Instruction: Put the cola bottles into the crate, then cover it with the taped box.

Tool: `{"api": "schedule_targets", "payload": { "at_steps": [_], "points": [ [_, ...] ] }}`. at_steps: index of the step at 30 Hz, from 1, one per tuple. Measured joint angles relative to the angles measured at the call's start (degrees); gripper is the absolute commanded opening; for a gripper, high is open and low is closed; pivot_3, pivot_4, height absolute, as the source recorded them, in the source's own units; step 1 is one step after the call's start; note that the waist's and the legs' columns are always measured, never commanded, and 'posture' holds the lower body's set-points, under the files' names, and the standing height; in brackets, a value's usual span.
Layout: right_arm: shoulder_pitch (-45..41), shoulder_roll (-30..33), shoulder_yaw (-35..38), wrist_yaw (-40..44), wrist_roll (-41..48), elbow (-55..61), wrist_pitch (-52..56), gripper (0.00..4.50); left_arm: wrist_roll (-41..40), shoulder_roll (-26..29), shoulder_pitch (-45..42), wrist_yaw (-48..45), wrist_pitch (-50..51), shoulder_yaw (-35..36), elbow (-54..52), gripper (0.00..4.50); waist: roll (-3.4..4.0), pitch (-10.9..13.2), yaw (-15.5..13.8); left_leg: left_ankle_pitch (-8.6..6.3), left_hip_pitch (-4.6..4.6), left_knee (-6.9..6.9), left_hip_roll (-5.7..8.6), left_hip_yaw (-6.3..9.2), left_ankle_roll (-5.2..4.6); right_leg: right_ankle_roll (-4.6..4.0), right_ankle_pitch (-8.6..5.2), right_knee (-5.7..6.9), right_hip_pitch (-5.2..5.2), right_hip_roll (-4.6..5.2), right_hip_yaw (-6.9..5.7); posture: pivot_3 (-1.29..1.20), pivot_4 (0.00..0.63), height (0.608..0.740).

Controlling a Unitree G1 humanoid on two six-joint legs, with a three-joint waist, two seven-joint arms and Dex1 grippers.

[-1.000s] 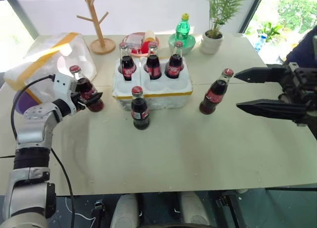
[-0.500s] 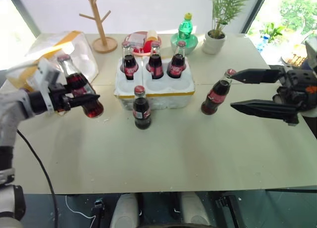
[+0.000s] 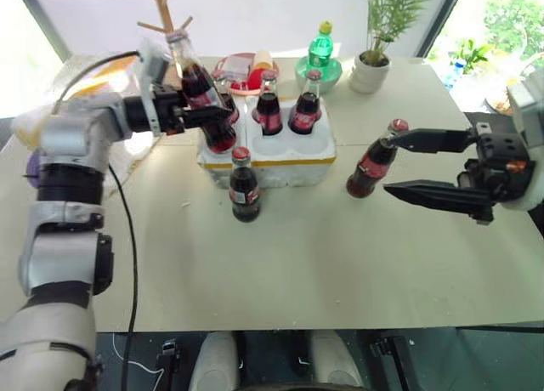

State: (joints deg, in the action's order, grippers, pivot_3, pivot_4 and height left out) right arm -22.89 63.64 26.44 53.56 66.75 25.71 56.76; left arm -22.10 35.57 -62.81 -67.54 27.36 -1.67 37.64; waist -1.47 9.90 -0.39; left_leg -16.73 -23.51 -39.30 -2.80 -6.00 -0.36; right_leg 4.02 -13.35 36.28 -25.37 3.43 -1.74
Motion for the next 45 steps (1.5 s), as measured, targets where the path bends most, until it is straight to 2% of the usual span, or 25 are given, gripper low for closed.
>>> {"api": "schedule_targets", "payload": {
  "at_steps": [7, 13, 18, 21, 22, 29, 32, 35, 38, 39, 42, 45],
  "points": [
    [2.3, 0.0, 1.8, -2.8, 1.9, 1.7, 0.2, 4.5, 8.1, -1.0, -0.6, -2.6, -11.1, -4.1, 5.1, 2.85, -0.01, 0.0, -0.3, 0.0, -0.01, 0.0, 0.02, 0.0, 0.0, 0.01, 0.01, -0.02, 0.02, 0.07, 0.0, 0.0, 0.15, 0.74],
    [2.9, -0.3, 1.8, -3.7, 2.0, 1.8, -0.5, 4.5, 9.6, -2.0, -0.4, -3.3, -13.4, -4.2, 5.8, 2.85, -0.02, 0.0, -0.3, 0.0, -0.02, -0.06, 0.02, 0.06, -0.01, 0.01, 0.01, 0.02, 0.03, 0.1, 0.01, 0.0, 0.15, 0.74],
    [1.8, -1.4, -1.1, -3.8, 0.7, 1.6, -2.3, 4.5, 11.6, -4.6, 1.8, -1.9, -15.5, -4.3, 8.0, 2.85, -0.02, 0.0, -0.3, 0.0, -0.01, -0.08, 0.02, 0.05, -0.01, 0.01, 0.01, 0.05, 0.03, 0.08, 0.0, 0.0, 0.15, 0.74],
    [0.9, -1.7, -3.4, -3.7, -0.8, 1.6, -3.2, 4.5, 12.0, -4.9, 2.1, -0.8, -16.9, -4.0, 9.5, 4.33, -0.01, 0.0, -0.3, 0.0, 0.01, -0.08, 0.02, 0.05, -0.02, 0.01, 0.01, 0.07, 0.05, 0.08, 0.0, 0.0, 0.15, 0.74],
    [0.3, -2.0, -4.2, -3.7, -1.1, 1.6, -3.6, 4.5, 12.3, -4.9, 2.0, -0.7, -17.2, -4.0, 9.6, 4.47, 0.0, 0.0, -0.3, 0.0, 0.01, -0.08, 0.02, 0.05, -0.02, 0.01, 0.01, 0.07, 0.05, 0.09, 0.0, 0.0, 0.15, 0.74],
    [-1.3, -3.9, -9.8, -4.1, -4.9, 1.6, -5.3, 4.5, 11.0, -2.8, 2.1, -2.1, -14.2, -1.6, 7.5, 4.47, -0.01, 0.0, -0.2, 0.0, 0.0, -0.22, 0.0, 0.08, -0.02, 0.01, 0.01, 0.16, 0.06, 0.08, 0.0, 0.0, 0.15, 0.74],
    [-2.0, -5.1, -13.1, -4.3, -6.4, 1.8, -5.4, 4.5, 5.1, 2.3, 2.5, -5.9, -4.6, 2.1, -2.2, 4.47, -0.01, 0.0, 0.2, -0.02, -0.02, -0.22, -0.06, 0.16, -0.05, 0.01, 0.0, 0.18, 0.02, 0.05, 0.01, 0.0, 0.15, 0.74],
    [-3.5, -8.2, -17.8, -5.7, -9.6, 2.2, -6.2, 4.5, -1.6, 10.4, 5.3, -9.8, 5.4, 6.3, -15.0, 4.47, 0.03, 0.0, 1.2, -0.02, 0.01, -0.2, -0.09, 0.16, -0.05, 0.01, -0.01, 0.2, 0.02, 0.05, 0.05, 0.0, 0.15, 0.74],
    [-4.5, -13.3, -24.3, -8.0, -15.0, 1.8, -7.4, 4.5, -6.8, 20.6, 16.3, -14.5, 12.6, 10.2, -28.1, 4.47, 0.12, -0.1, 2.0, -0.02, 0.15, -0.13, -0.09, 0.1, -0.03, 0.0, -0.05, 0.31, 0.01, 0.07, 0.14, 0.0, 0.15, 0.74],
    [-4.8, -15.4, -26.9, -8.5, -17.1, 1.2, -8.3, 4.5, -8.1, 23.8, 22.5, -15.7, 14.1, 11.8, -33.0, 4.47, 0.12, -0.1, 2.1, 0.0, 0.16, -0.11, -0.1, 0.12, 0.0, -0.02, -0.06, 0.34, 0.0, 0.06, 0.13, 0.0, 0.15, 0.74],
    [-5.6, -20.5, -32.3, -9.0, -22.0, -1.3, -10.1, 4.5, -9.9, 26.4, 35.0, -16.2, 15.6, 14.4, -42.5, 4.47, 0.08, 0.0, 1.1, 0.04, 0.15, -0.16, -0.1, 0.14, 0.06, -0.05, -0.09, 0.52, -0.03, 0.14, 0.1, 0.0, 0.15, 0.74],
    [-8.0, -26.4, -36.9, -9.8, -26.6, -5.0, -12.0, 4.5, -11.0, 26.5, 42.5, -13.6, 16.0, 17.1, -48.7, 4.47, 0.01, 0.0, 0.5, 0.03, 0.1, -0.42, -0.07, 0.15, 0.06, -0.2, -0.17, 0.68, 0.0, 0.17, 0.06, 0.0, 0.15, 0.74]
  ]
}}
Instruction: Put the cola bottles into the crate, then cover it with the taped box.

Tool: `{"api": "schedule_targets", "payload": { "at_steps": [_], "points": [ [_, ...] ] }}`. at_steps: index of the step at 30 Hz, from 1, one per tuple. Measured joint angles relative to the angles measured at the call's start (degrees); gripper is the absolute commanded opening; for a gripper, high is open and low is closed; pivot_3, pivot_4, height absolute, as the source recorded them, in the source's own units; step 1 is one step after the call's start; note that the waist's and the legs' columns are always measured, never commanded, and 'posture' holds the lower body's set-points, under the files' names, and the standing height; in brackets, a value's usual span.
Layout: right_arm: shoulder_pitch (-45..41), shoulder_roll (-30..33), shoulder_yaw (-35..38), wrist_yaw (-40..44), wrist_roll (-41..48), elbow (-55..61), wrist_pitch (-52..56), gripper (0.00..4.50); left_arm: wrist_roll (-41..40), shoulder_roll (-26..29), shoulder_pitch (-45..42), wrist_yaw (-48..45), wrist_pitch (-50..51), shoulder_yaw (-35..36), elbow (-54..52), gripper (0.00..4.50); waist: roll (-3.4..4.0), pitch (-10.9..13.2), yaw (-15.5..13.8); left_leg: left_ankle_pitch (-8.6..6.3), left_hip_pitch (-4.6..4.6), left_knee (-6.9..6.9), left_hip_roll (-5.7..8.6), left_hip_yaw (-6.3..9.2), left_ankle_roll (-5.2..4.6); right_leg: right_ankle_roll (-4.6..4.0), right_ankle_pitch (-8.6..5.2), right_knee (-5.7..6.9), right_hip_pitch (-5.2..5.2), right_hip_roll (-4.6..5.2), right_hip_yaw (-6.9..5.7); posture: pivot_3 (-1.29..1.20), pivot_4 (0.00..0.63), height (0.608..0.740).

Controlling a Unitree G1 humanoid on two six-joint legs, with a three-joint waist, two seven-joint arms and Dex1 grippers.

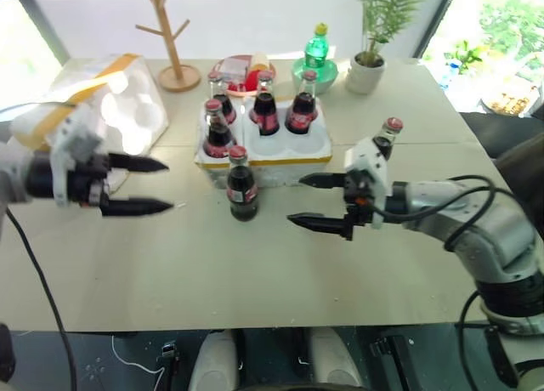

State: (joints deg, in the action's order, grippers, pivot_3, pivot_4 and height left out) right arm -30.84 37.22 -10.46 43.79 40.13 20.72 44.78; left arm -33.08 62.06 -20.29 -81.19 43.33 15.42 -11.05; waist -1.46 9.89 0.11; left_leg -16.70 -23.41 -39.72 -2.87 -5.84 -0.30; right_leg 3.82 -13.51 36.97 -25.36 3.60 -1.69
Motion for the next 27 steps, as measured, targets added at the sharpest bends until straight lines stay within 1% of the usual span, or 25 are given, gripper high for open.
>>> {"api": "schedule_targets", "payload": {
  "at_steps": [3, 5, 13, 18, 24, 27],
  "points": [
    [-2.3, -6.1, -3.6, -1.3, -4.5, -5.5, -1.7, 4.5, -1.3, -0.6, 2.1, 3.9, 0.2, 2.3, -3.8, 4.47, -0.02, 0.0, -0.3, -0.01, 0.0, -0.14, 0.02, 0.01, -0.01, -0.01, 0.0, 0.07, 0.03, -0.02, 0.0, 0.0, 0.15, 0.74],
    [-3.5, -9.0, -5.1, -2.1, -7.3, -9.4, -2.3, 4.5, -2.5, -1.0, 2.7, 6.0, 0.8, 3.6, -5.4, 4.47, -0.01, 0.0, -0.5, -0.01, 0.0, -0.15, 0.03, -0.01, -0.02, 0.02, 0.01, 0.11, 0.01, -0.02, 0.0, 0.0, 0.15, 0.74],
    [-5.7, -16.5, -6.1, -2.4, -13.0, -18.0, -4.5, 4.5, -6.4, -1.1, 4.2, 11.2, 2.9, 5.6, -7.9, 4.47, 0.0, 0.0, 0.0, -0.03, 0.01, -0.15, 0.0, -0.02, -0.04, 0.13, 0.07, 0.13, 0.0, -0.08, 0.0, 0.0, 0.15, 0.74],
    [-7.3, -21.1, -6.1, -2.3, -14.4, -21.7, -5.2, 4.5, -7.7, -1.0, 4.5, 12.8, 2.9, 5.8, -8.3, 4.47, 0.01, 0.0, 0.7, -0.03, 0.0, -0.14, 0.0, 0.0, -0.04, 0.13, 0.07, 0.13, -0.01, -0.07, 0.0, 0.0, 0.15, 0.74],
    [-9.9, -26.2, -6.1, -2.4, -16.6, -27.6, -6.6, 4.5, -8.6, -1.0, 4.1, 13.5, 2.6, 5.6, -7.9, 4.47, 0.02, 0.0, 0.9, -0.03, 0.01, -0.12, -0.01, -0.01, -0.03, 0.11, 0.07, 0.15, -0.03, -0.08, 0.0, 0.0, 0.15, 0.74],
    [-10.3, -27.6, -6.1, -2.5, -18.2, -30.4, -7.8, 3.7, -8.7, -1.1, 3.5, 14.0, 2.4, 5.3, -7.8, 4.5, 0.03, 0.0, 0.7, -0.03, 0.0, -0.12, 0.01, -0.03, -0.02, 0.11, 0.07, 0.14, -0.02, -0.04, 0.0, 0.0, 0.15, 0.74]
  ]
}}
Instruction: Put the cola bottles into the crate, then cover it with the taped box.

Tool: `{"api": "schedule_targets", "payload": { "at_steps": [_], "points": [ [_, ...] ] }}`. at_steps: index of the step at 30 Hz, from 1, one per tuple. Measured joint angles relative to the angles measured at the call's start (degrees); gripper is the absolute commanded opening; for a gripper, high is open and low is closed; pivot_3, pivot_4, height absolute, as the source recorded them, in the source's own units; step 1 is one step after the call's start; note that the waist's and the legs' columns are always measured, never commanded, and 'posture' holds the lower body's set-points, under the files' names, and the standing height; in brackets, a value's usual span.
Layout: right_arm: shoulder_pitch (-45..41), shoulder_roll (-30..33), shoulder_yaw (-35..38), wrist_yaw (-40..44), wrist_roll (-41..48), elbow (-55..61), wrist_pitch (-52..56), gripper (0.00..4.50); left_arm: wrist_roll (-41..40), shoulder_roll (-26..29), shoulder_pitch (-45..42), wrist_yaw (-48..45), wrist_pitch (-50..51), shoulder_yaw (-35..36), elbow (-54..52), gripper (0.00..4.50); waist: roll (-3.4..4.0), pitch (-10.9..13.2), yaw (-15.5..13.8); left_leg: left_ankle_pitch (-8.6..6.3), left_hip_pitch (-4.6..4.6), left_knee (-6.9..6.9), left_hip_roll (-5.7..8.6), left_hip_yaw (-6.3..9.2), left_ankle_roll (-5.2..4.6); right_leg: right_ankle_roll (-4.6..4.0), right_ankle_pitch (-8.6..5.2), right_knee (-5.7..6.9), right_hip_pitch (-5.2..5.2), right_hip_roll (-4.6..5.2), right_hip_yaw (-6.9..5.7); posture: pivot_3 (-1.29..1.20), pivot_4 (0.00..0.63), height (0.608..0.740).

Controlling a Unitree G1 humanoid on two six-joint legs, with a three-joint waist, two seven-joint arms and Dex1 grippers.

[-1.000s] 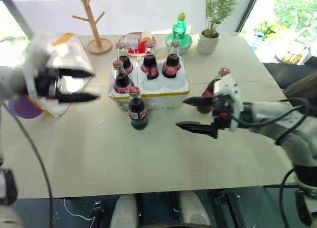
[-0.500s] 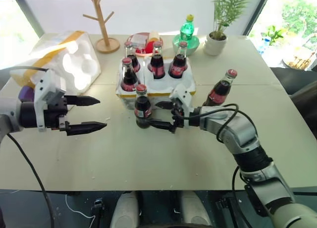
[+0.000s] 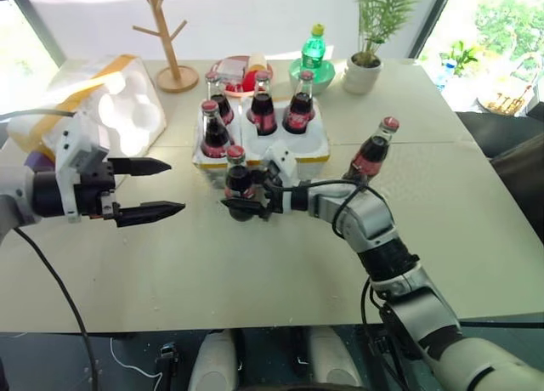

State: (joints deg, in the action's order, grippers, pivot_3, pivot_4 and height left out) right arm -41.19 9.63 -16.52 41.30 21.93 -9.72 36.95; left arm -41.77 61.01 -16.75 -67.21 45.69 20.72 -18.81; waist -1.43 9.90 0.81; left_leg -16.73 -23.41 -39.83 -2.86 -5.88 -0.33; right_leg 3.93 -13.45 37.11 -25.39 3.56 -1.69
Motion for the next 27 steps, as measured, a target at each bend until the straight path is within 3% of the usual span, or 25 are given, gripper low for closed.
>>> {"api": "schedule_targets", "payload": {
  "at_steps": [1, 2, 5, 10, 14, 19, 27],
  "points": [
    [0.0, -0.2, -0.1, -0.1, -0.7, -0.2, -0.6, 3.06, 0.0, 0.0, -0.1, 0.2, 0.0, -0.4, 0.1, 4.5, 0.0, 0.0, 0.0, 0.0, 0.0, 0.0, 0.0, 0.0, 0.0, 0.0, 0.0, 0.0, 0.0, 0.01, 0.0, 0.0, 0.15, 0.74],
    [-0.2, -0.2, 0.4, -0.2, -0.9, -0.2, -0.8, 2.86, 0.0, -0.1, -0.2, 0.3, -0.1, -0.8, 0.1, 4.5, 0.0, 0.0, 0.0, 0.0, 0.0, 0.0, 0.0, 0.01, 0.0, 0.0, 0.0, 0.0, 0.0, 0.01, 0.0, 0.0, 0.15, 0.74],
    [0.4, 0.9, 1.2, 1.3, 0.1, 1.6, 1.4, 2.84, 0.0, -0.4, -0.8, 0.8, -0.3, -2.0, 0.3, 4.5, 0.04, 0.0, 0.0, 0.0, -0.02, 0.02, -0.01, 0.02, 0.0, 0.0, 0.0, 0.0, -0.02, 0.0, 0.0, 0.0, 0.15, 0.74],
    [1.6, 7.2, 7.0, 5.4, 10.6, 13.4, 12.9, 2.84, 0.0, -0.6, -2.1, 1.3, -1.3, -2.3, 1.1, 4.5, 0.08, 0.1, -0.1, -0.01, -0.07, 0.05, 0.0, 0.03, 0.0, 0.01, 0.0, -0.03, -0.07, 0.02, 0.0, 0.0, 0.15, 0.74],
    [-5.8, 9.5, 15.5, 3.4, 17.3, 16.5, 18.9, 2.84, -0.1, -2.1, -3.9, 1.9, -1.6, -3.4, 2.6, 4.5, 0.1, 0.1, 0.2, 0.02, -0.02, 0.07, -0.01, 0.02, 0.03, -0.01, 0.01, 0.0, -0.08, -0.02, 0.0, 0.0, 0.15, 0.74],
    [-17.5, 9.0, 16.7, -4.9, 10.0, 8.6, 12.0, 2.84, -0.8, -5.8, -8.7, 4.8, -1.5, -4.3, 4.0, 4.5, 0.1, 0.1, 0.3, 0.02, 0.01, 0.17, 0.01, -0.06, 0.04, -0.05, -0.01, -0.02, -0.08, -0.06, 0.0, 0.0, 0.15, 0.74],
    [-16.0, 3.9, 10.6, -8.4, -0.4, -3.5, 3.8, 2.84, -0.9, -10.0, -12.8, 9.9, -1.5, -4.7, 5.2, 4.5, 0.1, 0.1, 0.4, 0.11, -0.14, 0.37, 0.03, -0.08, 0.2, -0.02, 0.0, -0.09, -0.21, -0.01, 0.03, 0.0, 0.15, 0.74]
  ]
}}
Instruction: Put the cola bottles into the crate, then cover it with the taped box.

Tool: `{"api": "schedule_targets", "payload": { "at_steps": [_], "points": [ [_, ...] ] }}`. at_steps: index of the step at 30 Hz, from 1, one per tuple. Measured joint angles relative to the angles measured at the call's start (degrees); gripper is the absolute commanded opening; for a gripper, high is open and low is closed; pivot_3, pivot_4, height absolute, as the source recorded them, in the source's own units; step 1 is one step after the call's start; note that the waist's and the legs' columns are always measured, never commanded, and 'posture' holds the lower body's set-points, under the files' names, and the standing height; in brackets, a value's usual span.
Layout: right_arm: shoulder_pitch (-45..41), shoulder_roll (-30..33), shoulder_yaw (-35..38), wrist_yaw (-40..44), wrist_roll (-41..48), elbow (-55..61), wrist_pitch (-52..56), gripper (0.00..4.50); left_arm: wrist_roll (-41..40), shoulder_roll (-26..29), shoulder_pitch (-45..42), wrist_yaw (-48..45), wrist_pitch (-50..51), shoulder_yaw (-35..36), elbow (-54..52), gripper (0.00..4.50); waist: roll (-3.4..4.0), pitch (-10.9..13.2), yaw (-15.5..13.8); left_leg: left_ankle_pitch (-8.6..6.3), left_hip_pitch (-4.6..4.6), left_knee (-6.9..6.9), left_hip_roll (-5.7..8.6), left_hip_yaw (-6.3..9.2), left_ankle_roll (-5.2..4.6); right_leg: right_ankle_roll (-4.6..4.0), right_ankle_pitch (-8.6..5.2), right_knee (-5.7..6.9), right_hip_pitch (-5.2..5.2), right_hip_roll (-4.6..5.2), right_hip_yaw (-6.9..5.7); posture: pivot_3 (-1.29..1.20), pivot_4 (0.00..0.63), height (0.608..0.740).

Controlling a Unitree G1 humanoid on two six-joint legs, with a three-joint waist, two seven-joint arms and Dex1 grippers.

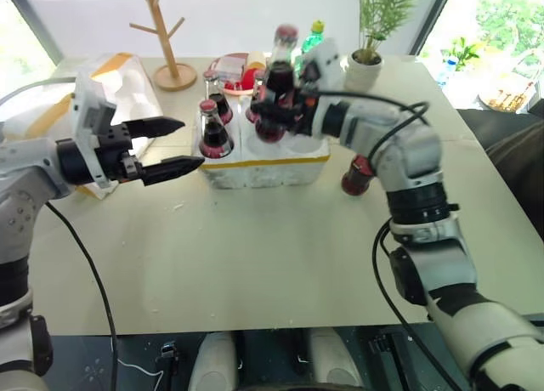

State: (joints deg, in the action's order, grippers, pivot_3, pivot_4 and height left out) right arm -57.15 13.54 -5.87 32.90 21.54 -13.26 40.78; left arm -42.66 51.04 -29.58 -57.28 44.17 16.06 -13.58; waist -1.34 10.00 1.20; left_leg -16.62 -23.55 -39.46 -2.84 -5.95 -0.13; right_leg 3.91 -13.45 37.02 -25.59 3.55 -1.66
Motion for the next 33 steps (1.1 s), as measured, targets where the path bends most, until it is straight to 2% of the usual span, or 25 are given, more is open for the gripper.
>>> {"api": "schedule_targets", "payload": {
  "at_steps": [7, 9, 10, 11, 14, 23, 25, 27, 30, 33],
  "points": [
    [2.7, -3.3, -2.8, -2.1, -6.0, -7.0, -5.5, 2.84, 0.0, -0.4, 0.6, 1.2, 0.0, -0.1, -0.3, 4.5, -0.02, 0.0, 0.0, 0.01, 0.07, 0.07, 0.01, 0.01, 0.01, 0.0, 0.0, -0.01, 0.0, 0.02, 0.0, 0.0, 0.15, 0.74],
    [2.7, -3.6, -2.9, -2.3, -7.1, -7.9, -6.5, 3.93, 0.0, -0.5, 0.6, 1.2, 0.0, -0.1, -0.4, 4.5, -0.04, 0.0, 0.0, 0.0, 0.11, 0.07, 0.0, 0.01, -0.01, -0.01, 0.0, -0.03, 0.04, 0.02, -0.01, 0.0, 0.15, 0.74],
    [2.7, -3.6, -2.7, -2.3, -7.3, -8.1, -6.9, 4.31, 0.0, -0.5, 0.6, 1.2, 0.0, -0.1, -0.5, 4.5, -0.03, 0.0, -0.1, 0.0, 0.13, 0.07, 0.01, 0.02, 0.0, -0.01, -0.01, -0.02, 0.04, 0.02, -0.01, 0.0, 0.15, 0.74],
    [2.7, -3.6, -2.6, -2.4, -7.4, -8.1, -6.8, 4.48, 0.0, -0.5, 0.6, 1.1, -0.1, -0.2, -0.6, 4.5, -0.04, 0.0, -0.1, 0.0, 0.17, 0.07, 0.0, 0.02, 0.0, -0.01, -0.01, -0.02, 0.08, 0.01, -0.01, 0.0, 0.15, 0.74],
    [2.9, -3.3, -2.1, -2.4, -7.2, -6.8, -5.2, 4.48, 0.0, -0.4, 0.6, 0.9, -0.2, -1.1, -1.0, 4.5, -0.03, 0.0, -0.1, 0.01, 0.16, 0.07, 0.0, 0.04, 0.01, -0.01, -0.01, -0.02, 0.08, 0.02, -0.01, 0.0, 0.15, 0.74],
    [9.4, 4.1, 5.3, -2.4, 2.2, 17.9, 17.4, 4.48, 0.5, -1.3, -0.9, -0.6, -1.2, -4.6, -0.2, 4.5, -0.02, 0.0, -0.4, 0.0, 0.15, 0.15, 0.0, 0.09, 0.0, -0.02, -0.01, -0.06, 0.08, 0.03, -0.02, 0.0, 0.15, 0.74],
    [12.6, 7.3, 8.9, -2.5, 7.3, 27.3, 27.6, 4.48, 1.0, -1.9, -3.1, -1.9, -2.0, -6.4, 1.8, 4.5, -0.03, 0.0, -0.5, 0.0, 0.15, 0.15, 0.02, 0.09, 0.0, -0.02, -0.01, -0.07, 0.08, 0.02, -0.05, 0.0, 0.15, 0.74],
    [14.0, 8.0, 11.9, -2.9, 9.8, 30.9, 33.3, 4.48, 1.3, -2.3, -4.5, -2.6, -2.4, -7.0, 3.0, 4.5, -0.04, 0.0, -0.5, 0.0, 0.17, 0.15, 0.02, 0.09, 0.0, -0.02, -0.01, -0.07, 0.09, 0.01, -0.04, 0.0, 0.15, 0.74],
    [17.4, 8.7, 21.0, -3.1, 16.0, 39.4, 45.8, 4.48, 2.2, -3.5, -7.2, -4.4, -3.3, -9.4, 5.1, 4.5, -0.03, 0.0, -0.6, 0.0, 0.17, 0.15, 0.03, 0.1, -0.01, -0.02, -0.01, -0.06, 0.09, 0.0, -0.04, 0.0, 0.15, 0.74],
    [24.4, 14.4, 29.0, -3.0, 23.8, 46.1, 50.9, 4.48, 3.0, -4.7, -8.4, -6.1, -3.8, -11.6, 6.8, 4.5, -0.06, 0.0, -0.8, -0.01, 0.15, 0.17, 0.06, 0.1, -0.03, -0.02, -0.02, -0.21, 0.15, 0.01, -0.09, 0.0, 0.15, 0.74]
  ]
}}
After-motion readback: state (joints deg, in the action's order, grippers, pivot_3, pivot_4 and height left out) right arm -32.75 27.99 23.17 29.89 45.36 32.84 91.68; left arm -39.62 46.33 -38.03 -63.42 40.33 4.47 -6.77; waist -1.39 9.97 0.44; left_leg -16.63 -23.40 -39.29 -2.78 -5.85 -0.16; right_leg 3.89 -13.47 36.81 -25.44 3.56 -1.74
